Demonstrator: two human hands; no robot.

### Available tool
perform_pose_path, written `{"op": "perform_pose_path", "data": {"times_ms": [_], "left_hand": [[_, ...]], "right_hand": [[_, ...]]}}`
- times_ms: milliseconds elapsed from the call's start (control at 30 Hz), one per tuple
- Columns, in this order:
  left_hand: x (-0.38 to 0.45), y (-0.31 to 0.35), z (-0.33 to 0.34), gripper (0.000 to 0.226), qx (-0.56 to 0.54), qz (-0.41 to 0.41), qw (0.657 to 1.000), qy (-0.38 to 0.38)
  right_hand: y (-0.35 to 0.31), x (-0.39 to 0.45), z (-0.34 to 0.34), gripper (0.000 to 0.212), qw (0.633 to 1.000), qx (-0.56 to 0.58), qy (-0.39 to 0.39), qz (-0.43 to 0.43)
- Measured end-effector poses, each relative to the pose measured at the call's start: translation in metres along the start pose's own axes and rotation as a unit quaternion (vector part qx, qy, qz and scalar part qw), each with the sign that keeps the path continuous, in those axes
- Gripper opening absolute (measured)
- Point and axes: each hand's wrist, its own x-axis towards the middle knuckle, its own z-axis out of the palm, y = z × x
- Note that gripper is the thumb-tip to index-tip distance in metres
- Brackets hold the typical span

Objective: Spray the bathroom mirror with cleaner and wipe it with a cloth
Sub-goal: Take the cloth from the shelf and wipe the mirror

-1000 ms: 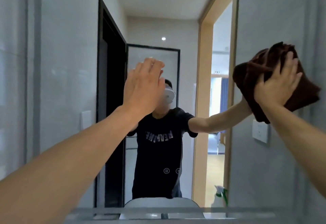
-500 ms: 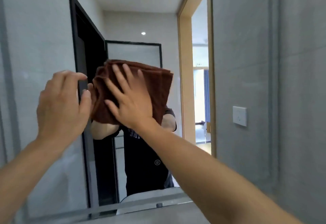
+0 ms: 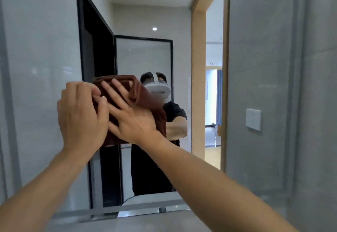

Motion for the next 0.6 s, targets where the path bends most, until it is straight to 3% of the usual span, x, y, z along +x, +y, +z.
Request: {"op": "perform_pose_path", "data": {"times_ms": [133, 267, 400, 600], "left_hand": [[-0.003, 0.053, 0.032, 0.008, -0.056, 0.038, 0.998, 0.001], [-0.02, 0.097, 0.056, 0.01, -0.079, 0.079, 0.993, -0.025], [-0.039, 0.101, 0.062, 0.011, -0.084, 0.086, 0.992, -0.045], [-0.077, 0.058, 0.051, 0.017, -0.06, 0.011, 0.993, -0.106]], "right_hand": [[0.088, -0.064, -0.044, 0.062, 0.994, -0.062, -0.005, 0.086], [0.123, -0.148, -0.056, 0.053, 0.974, -0.113, 0.001, 0.198], [0.105, -0.177, -0.045, 0.054, 0.963, -0.104, 0.016, 0.247], [0.036, -0.165, -0.021, 0.053, 0.976, -0.05, 0.007, 0.21]]}}
